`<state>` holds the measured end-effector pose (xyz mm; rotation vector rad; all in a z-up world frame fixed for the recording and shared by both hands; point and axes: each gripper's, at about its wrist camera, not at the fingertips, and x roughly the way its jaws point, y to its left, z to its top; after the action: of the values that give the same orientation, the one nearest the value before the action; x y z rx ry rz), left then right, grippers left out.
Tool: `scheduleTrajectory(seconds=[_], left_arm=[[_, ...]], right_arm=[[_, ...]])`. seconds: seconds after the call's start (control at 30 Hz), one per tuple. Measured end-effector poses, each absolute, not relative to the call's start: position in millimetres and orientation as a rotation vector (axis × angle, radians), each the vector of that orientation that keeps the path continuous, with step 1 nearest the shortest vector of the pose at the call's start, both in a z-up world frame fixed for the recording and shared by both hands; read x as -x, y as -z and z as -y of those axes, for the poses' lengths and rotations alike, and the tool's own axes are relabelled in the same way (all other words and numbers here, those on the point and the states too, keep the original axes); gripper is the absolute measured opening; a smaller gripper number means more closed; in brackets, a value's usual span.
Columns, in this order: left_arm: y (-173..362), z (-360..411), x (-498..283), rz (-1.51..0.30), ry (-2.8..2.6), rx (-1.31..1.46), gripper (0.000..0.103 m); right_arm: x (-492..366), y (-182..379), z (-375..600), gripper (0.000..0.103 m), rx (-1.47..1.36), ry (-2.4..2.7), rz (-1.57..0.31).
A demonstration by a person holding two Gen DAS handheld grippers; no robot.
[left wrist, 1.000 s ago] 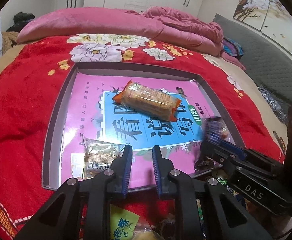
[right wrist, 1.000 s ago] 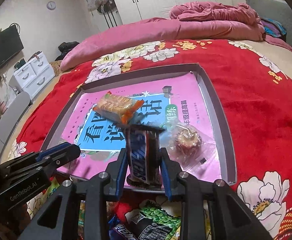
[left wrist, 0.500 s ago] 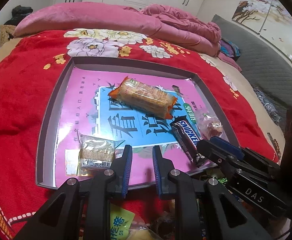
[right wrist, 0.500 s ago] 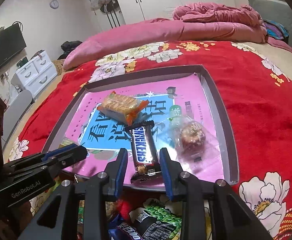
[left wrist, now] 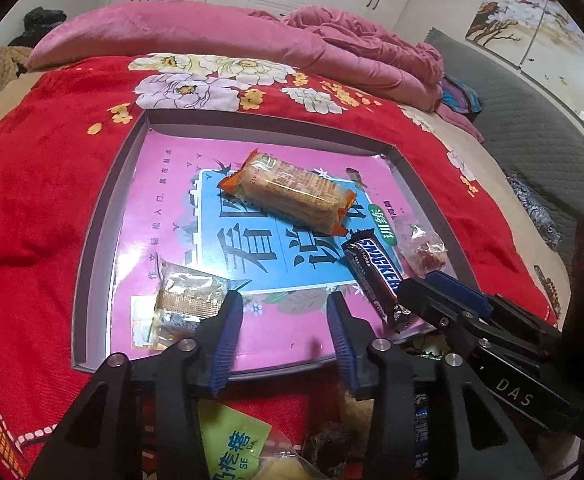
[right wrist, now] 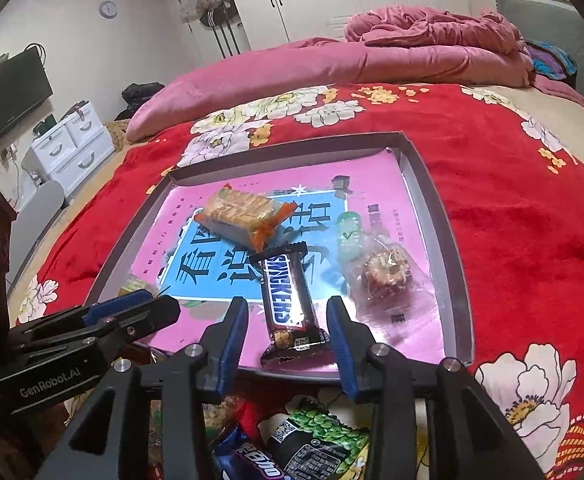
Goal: Organize snacks
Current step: 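Lower the Snickers bar into the tray with the right tool and open it, then withdraw both tools from the tray back toward the snack pile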
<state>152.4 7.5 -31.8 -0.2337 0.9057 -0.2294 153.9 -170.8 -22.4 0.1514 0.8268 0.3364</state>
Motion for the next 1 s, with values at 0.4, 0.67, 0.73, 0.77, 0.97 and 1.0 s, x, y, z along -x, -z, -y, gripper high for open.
scheduleTrajectory(seconds=[0.4, 0.67, 0.73, 0.77, 0.97, 1.0], left_arm=[[30.5, -8.5, -150.5, -0.901, 0.22, 0.229, 0.06], [29.7, -9.0, -150.2, -0.899, 0.201, 0.204, 0.068], [29.4, -9.4, -150.0, -0.897, 0.199, 0.202, 0.07], [29.3, -9.3, -149.9, -0.896, 0.198, 0.199, 0.071], [26.0, -9.2, -147.3, -0.877, 0.192, 0.185, 0.076], [25.8, -9.4, -147.2, -0.876, 0.192, 0.185, 0.076]], right_arm=[[-152.7, 19.4, 175.0, 0.049, -0.157, -0.329, -0.81], [-151.3, 16.2, 177.3, 0.056, -0.154, -0.315, -0.794], [-150.1, 14.7, 177.6, 0.057, -0.15, -0.312, -0.783], [-149.5, 13.9, 177.9, 0.06, -0.149, -0.31, -0.778], [-146.8, 9.8, 180.2, 0.063, -0.153, -0.309, -0.757], [-146.3, 9.2, 180.3, 0.064, -0.152, -0.307, -0.754]])
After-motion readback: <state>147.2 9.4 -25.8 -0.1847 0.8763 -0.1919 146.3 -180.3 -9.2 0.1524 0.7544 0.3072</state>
